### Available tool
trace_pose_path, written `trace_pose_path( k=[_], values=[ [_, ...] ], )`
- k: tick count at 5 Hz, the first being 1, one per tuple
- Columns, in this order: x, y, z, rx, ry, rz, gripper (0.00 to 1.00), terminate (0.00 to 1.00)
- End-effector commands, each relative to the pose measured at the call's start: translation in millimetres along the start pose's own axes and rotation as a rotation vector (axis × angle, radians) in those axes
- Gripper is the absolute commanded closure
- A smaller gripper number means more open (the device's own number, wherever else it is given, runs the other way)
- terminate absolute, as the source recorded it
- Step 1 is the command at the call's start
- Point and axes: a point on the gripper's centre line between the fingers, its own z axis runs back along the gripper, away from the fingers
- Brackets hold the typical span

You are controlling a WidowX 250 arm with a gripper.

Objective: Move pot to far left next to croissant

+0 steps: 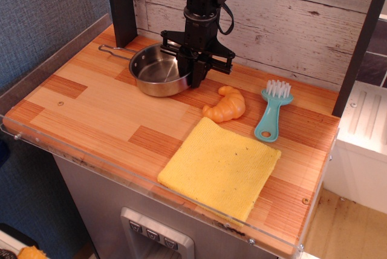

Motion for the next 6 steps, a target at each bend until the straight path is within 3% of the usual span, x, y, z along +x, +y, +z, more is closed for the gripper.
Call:
trace_pose_path(
  k=[1,2,4,6],
  values=[
    [-3.9,6.1,28.4,-0.019,-0.073,-0.011,0.00,0.00],
    [-13.5,5.4,49.8,-0.049,-0.106,-0.009,0.00,0.00],
    [-45.3,-6.6,83.3,-0.118,-0.117,-0.045,0.00,0.00],
    [-65.7,-10.0,87.0,-0.114,-0.102,-0.084,0.00,0.00]
  ],
)
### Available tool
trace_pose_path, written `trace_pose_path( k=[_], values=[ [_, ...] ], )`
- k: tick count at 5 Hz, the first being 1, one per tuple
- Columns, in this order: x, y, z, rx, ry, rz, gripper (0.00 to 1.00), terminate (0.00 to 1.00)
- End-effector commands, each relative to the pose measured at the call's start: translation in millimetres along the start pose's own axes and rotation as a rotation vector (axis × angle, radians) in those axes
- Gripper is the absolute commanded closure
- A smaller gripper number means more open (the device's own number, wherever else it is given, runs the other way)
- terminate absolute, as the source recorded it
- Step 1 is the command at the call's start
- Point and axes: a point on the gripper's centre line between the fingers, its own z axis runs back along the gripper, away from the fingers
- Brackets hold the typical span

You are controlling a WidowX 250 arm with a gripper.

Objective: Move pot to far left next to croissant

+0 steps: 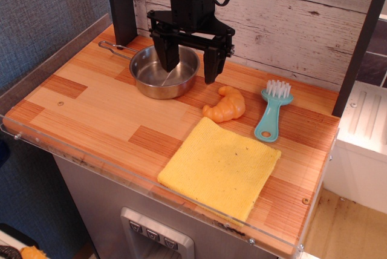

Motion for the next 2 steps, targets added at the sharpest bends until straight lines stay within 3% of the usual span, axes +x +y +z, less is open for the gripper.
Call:
trace_pose_path(
  k=[1,2],
  values=[
    [-13.0,2.9,19.1,0.023,-0.047,-0.022,0.00,0.00],
    [-13.0,2.9,19.1,0.023,-0.047,-0.022,0.00,1.00]
  ],
)
